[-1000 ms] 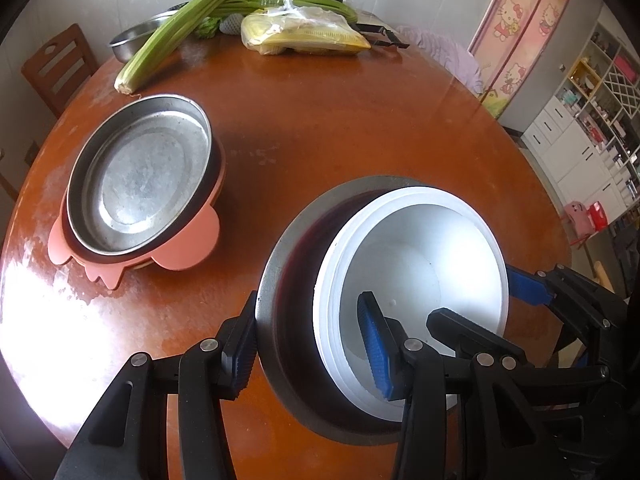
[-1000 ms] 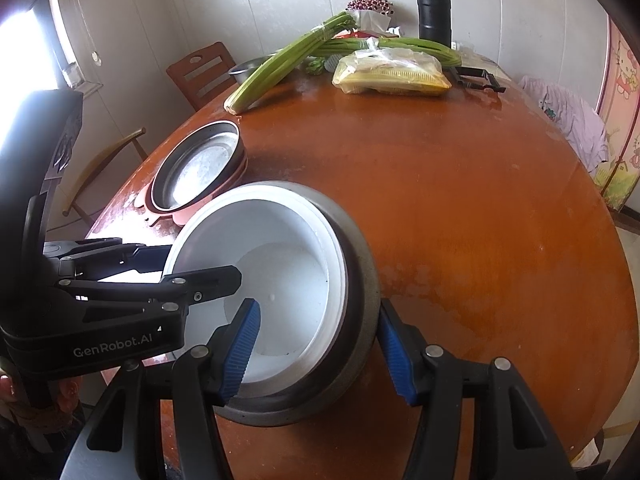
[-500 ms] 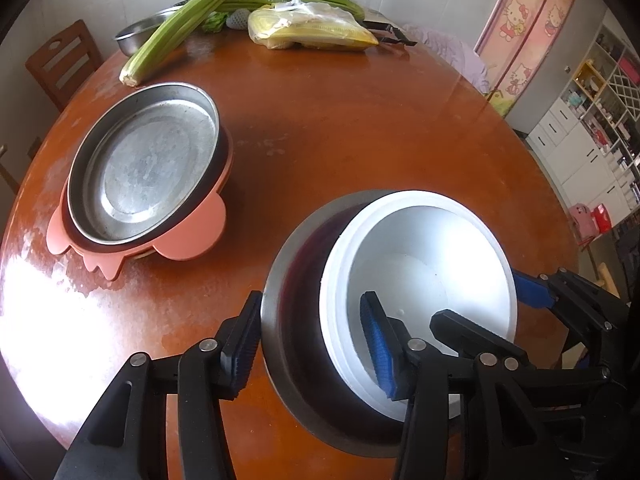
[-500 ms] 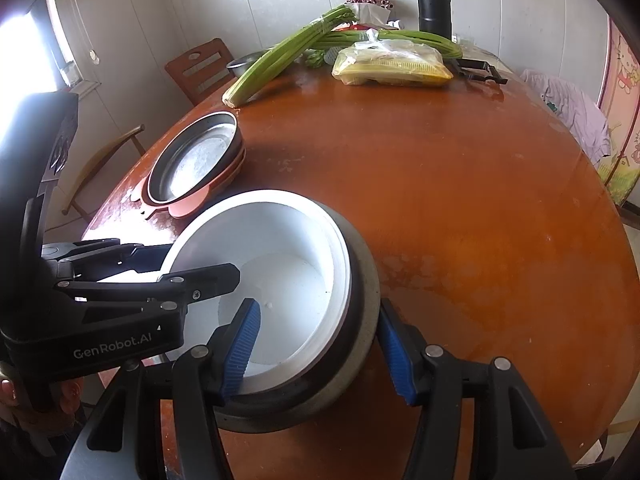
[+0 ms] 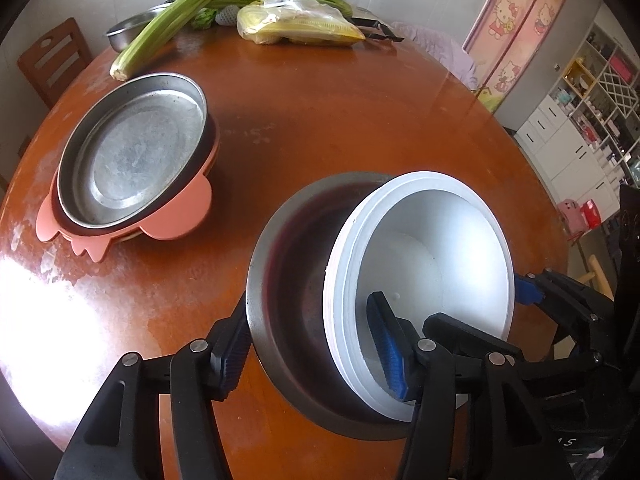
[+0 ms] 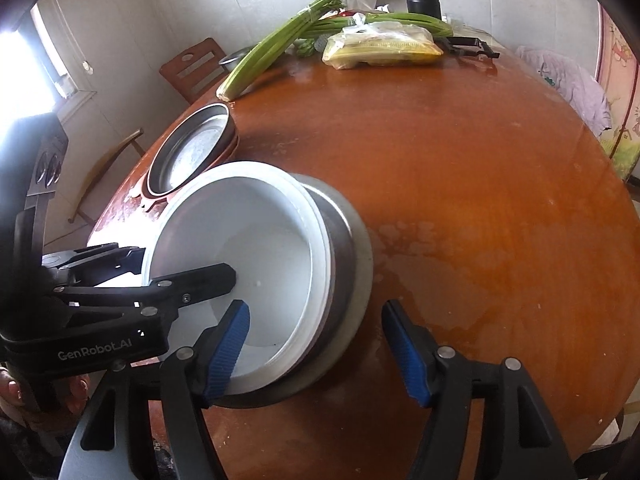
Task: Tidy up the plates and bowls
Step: 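Lift the steel bowl stack off the table with both tools, then carry the steel bowl stack over the orange plate stack with both tools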
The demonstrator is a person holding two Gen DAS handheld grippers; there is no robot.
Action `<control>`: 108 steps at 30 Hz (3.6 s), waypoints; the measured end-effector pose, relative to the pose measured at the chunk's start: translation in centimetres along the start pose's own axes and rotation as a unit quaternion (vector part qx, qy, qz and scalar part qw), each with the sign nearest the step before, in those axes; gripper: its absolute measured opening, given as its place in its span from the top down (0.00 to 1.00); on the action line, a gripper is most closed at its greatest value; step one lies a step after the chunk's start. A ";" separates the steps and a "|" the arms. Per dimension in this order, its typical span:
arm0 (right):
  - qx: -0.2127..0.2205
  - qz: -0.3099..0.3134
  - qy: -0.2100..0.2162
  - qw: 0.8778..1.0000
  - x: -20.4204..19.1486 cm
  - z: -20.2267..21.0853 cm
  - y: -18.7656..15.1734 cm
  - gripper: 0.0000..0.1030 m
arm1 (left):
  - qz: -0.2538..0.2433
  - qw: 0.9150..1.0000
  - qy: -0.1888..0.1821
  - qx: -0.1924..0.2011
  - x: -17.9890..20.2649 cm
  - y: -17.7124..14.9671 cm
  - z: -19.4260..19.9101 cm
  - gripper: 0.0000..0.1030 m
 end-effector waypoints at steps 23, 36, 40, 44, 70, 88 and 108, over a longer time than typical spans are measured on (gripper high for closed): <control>0.020 0.029 0.004 0.999 -1.3 1.0 0.7 0.42 | 0.012 1.000 -0.010 -0.003 -0.3 0.6 0.3 0.50; 0.025 0.026 0.005 0.999 -1.3 1.1 1.2 0.42 | 0.013 1.000 -0.007 -0.002 -0.3 0.5 0.5 0.50; 0.028 0.025 0.007 0.999 -1.2 1.3 1.2 0.42 | 0.012 1.000 -0.005 0.002 -0.1 0.7 0.7 0.50; 0.031 0.024 0.008 0.999 -1.1 1.5 1.3 0.42 | 0.010 1.000 -0.004 0.005 0.0 1.0 0.9 0.50; 0.068 0.041 0.010 0.997 -2.9 3.6 4.5 0.42 | 0.010 0.999 -0.001 0.049 -1.1 3.6 4.9 0.50; 0.080 0.074 0.014 0.994 -8.0 2.9 7.9 0.42 | 0.029 0.997 0.007 0.076 -6.1 5.3 8.0 0.50; 0.079 0.112 0.034 0.990 -13.0 0.8 13.0 0.42 | 0.062 0.993 0.025 0.100 -11.7 8.0 10.3 0.50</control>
Point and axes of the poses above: each gripper's, at about its wrist camera, not at the fingertips, and z roughly against the way its jaws point, x to its right, y to its top, the point moved 2 cm from there along -z, roughly the way its jaws point, and after that the axes turned 12 degrees about -y, right-handed, at the moved point
